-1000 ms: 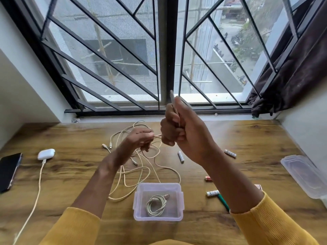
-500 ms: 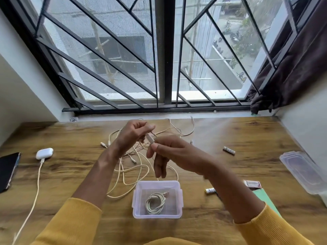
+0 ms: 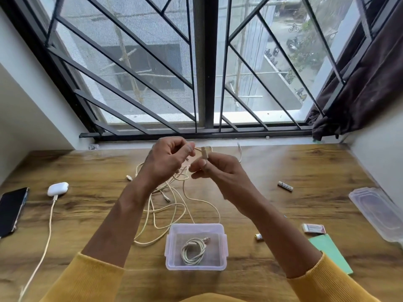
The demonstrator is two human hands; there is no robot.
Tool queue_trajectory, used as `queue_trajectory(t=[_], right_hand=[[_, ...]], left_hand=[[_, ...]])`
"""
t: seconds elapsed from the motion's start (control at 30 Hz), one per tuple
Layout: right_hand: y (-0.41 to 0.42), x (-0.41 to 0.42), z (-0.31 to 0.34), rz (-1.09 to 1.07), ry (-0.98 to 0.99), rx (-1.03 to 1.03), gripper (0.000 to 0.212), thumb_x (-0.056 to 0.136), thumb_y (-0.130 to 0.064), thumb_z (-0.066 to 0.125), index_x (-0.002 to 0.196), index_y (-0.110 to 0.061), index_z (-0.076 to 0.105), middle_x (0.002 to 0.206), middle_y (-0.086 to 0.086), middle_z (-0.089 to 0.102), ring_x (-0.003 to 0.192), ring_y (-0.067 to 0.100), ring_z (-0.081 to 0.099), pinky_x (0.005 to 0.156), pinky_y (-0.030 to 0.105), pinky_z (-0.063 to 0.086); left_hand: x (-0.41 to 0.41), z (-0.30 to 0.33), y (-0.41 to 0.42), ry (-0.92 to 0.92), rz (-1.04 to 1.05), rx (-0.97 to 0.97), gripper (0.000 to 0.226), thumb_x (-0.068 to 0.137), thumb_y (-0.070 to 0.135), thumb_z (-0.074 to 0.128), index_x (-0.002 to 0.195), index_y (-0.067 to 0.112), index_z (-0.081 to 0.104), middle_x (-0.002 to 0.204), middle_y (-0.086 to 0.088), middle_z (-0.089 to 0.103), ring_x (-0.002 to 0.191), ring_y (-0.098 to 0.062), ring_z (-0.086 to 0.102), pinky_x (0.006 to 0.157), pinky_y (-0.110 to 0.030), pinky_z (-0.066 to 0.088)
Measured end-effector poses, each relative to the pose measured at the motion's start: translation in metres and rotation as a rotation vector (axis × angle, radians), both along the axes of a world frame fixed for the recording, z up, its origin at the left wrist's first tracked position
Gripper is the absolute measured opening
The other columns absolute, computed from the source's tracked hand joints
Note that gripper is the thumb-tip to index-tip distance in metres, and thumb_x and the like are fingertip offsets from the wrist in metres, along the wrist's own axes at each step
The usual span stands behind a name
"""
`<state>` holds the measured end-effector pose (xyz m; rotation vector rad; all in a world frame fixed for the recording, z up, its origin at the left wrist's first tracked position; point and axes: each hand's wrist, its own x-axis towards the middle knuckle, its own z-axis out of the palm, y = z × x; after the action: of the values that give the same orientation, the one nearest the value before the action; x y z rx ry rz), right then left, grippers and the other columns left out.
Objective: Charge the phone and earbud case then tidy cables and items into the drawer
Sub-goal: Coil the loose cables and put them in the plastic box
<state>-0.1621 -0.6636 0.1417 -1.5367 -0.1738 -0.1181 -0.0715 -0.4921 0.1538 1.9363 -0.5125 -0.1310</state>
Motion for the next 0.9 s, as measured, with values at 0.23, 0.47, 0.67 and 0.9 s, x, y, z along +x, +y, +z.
queue_trajectory(t=[0.23, 0.47, 0.67, 0.9], right_hand=[[-0.006, -0.007, 0.02, 0.171, -0.09, 0.078, 0.035, 0.113, -0.008, 0.035, 0.099, 0.013, 0.06, 0.09, 0.037, 0.07, 0.082, 0.043, 0.073, 0.079, 0.038, 0.061], [0.01, -0.004, -0.002, 0.32, 0.21, -0.147, 0.036, 0.115, -0.018, 0.034, 0.106, 0.007, 0.059, 0.11, 0.039, 0.07, 0.105, 0.048, 0.069, 0.095, 0.049, 0.056], [0.004, 0.008, -0.005, 0.016, 0.312, 0.239, 0.038, 0.115, -0.04, 0.03, 0.115, -0.02, 0.062, 0.126, 0.005, 0.075, 0.125, 0.019, 0.068, 0.12, 0.062, 0.027], [-0.001, 0.009, 0.005, 0.141, 0.27, 0.482, 0.05, 0.114, -0.041, 0.027, 0.153, -0.019, 0.049, 0.148, 0.006, 0.062, 0.142, 0.019, 0.054, 0.117, 0.043, 0.039]], left_hand=[[0.012, -0.007, 0.008, 0.099, 0.29, -0.115, 0.033, 0.108, 0.037, 0.061, 0.085, 0.016, 0.073, 0.053, 0.007, 0.049, 0.045, -0.01, 0.044, 0.058, -0.033, 0.046], [0.001, 0.017, -0.002, 0.082, 0.129, -0.215, 0.034, 0.107, 0.03, 0.063, 0.083, 0.009, 0.073, 0.054, 0.007, 0.049, 0.049, -0.01, 0.043, 0.053, -0.027, 0.043], [-0.026, 0.009, -0.008, 0.065, 0.008, -0.235, 0.03, 0.108, 0.02, 0.061, 0.084, 0.009, 0.074, 0.055, 0.003, 0.058, 0.051, -0.015, 0.05, 0.056, -0.028, 0.046], [-0.05, -0.023, -0.017, 0.052, -0.174, -0.201, 0.025, 0.103, 0.028, 0.06, 0.095, 0.01, 0.076, 0.067, -0.006, 0.067, 0.062, -0.022, 0.066, 0.066, -0.028, 0.051]])
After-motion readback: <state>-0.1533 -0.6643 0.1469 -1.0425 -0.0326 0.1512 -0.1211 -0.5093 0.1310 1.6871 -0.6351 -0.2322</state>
